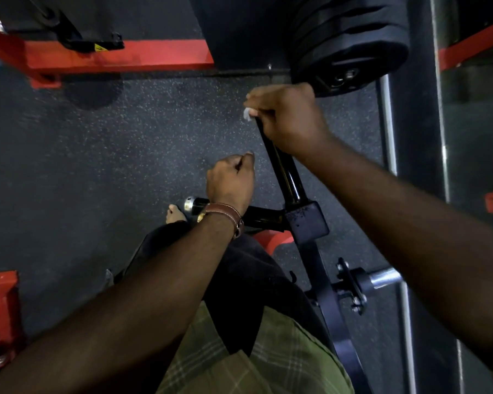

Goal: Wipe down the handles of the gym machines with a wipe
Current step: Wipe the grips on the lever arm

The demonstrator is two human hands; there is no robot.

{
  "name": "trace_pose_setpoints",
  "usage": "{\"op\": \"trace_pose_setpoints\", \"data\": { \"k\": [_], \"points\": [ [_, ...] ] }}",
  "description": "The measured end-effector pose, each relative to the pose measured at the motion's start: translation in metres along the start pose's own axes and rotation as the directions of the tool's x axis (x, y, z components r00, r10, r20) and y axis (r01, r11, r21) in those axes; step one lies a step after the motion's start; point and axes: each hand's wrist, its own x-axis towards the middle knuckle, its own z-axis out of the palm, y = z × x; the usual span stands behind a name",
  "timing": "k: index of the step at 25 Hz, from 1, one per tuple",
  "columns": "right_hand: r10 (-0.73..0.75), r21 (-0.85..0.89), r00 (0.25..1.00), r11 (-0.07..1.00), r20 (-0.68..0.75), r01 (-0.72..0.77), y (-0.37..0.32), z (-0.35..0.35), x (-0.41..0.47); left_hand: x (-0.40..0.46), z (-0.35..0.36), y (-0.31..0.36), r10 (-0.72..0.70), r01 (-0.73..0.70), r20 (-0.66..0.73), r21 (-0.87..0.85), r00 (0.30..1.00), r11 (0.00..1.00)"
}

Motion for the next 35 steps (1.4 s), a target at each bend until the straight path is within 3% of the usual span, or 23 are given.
{"op": "trace_pose_setpoints", "data": {
  "k": [1,3,5,6,7,8,10,13,16,20,25,28,31,35],
  "points": [
    [0.023,-0.149,0.987,0.989,0.156,0.0,-0.007,-0.006,0.016,-0.001,0.0,0.001,-0.007,0.007,0.008,0.007,1.0,1.0],
    [0.218,-0.314,0.887,0.945,0.407,-0.088,-0.022,-0.017,0.048,0.001,-0.001,0.001,-0.031,0.031,0.018,-0.009,0.999,0.999],
    [0.41,-0.17,0.756,0.91,0.511,-0.379,-0.025,-0.021,0.065,0.002,0.0,0.001,-0.053,0.054,0.031,-0.049,0.998,0.997],
    [0.49,0.042,0.664,0.787,0.565,-0.616,-0.023,-0.019,0.063,0.002,0.001,0.001,-0.058,0.06,0.036,-0.059,0.998,0.996],
    [0.527,0.282,0.584,0.544,0.617,-0.79,-0.021,-0.016,0.055,0.002,0.001,0.0,-0.056,0.059,0.042,-0.062,0.998,0.996],
    [0.535,0.47,0.546,0.286,0.645,-0.835,-0.019,-0.013,0.043,0.002,0.001,-0.001,-0.054,0.058,0.048,-0.07,0.997,0.996],
    [0.575,0.691,0.557,-0.02,0.6,-0.723,-0.012,-0.004,0.022,0.004,0.0,-0.001,-0.064,0.068,0.043,-0.099,0.997,0.993],
    [0.648,0.834,0.569,-0.199,0.506,-0.515,-0.013,-0.001,-0.011,0.004,0.0,-0.002,-0.071,0.074,0.042,-0.092,0.997,0.993],
    [0.674,0.813,0.532,-0.184,0.513,-0.552,-0.009,-0.001,-0.027,-0.001,-0.002,-0.002,-0.016,0.017,0.047,-0.015,0.999,1.0],
    [0.536,0.755,0.55,-0.31,0.641,-0.578,-0.012,-0.001,-0.014,-0.006,-0.002,-0.002,0.098,-0.103,0.059,0.091,0.993,0.99],
    [0.511,0.643,0.469,-0.236,0.72,-0.729,-0.008,-0.008,-0.068,-0.007,-0.005,-0.007,0.102,-0.107,0.067,0.068,0.992,0.992],
    [0.519,0.665,0.479,-0.26,0.708,-0.7,-0.004,-0.005,-0.043,-0.007,-0.002,-0.007,0.093,-0.104,0.124,0.087,0.988,0.991],
    [0.589,0.744,0.527,-0.203,0.612,-0.636,-0.013,-0.004,-0.016,-0.002,-0.002,-0.01,0.01,-0.01,0.186,-0.001,0.982,1.0],
    [0.691,0.78,0.575,0.027,0.437,-0.625,-0.017,-0.006,-0.056,0.0,-0.009,-0.01,-0.02,0.048,0.232,-0.117,0.973,0.992]
  ]
}}
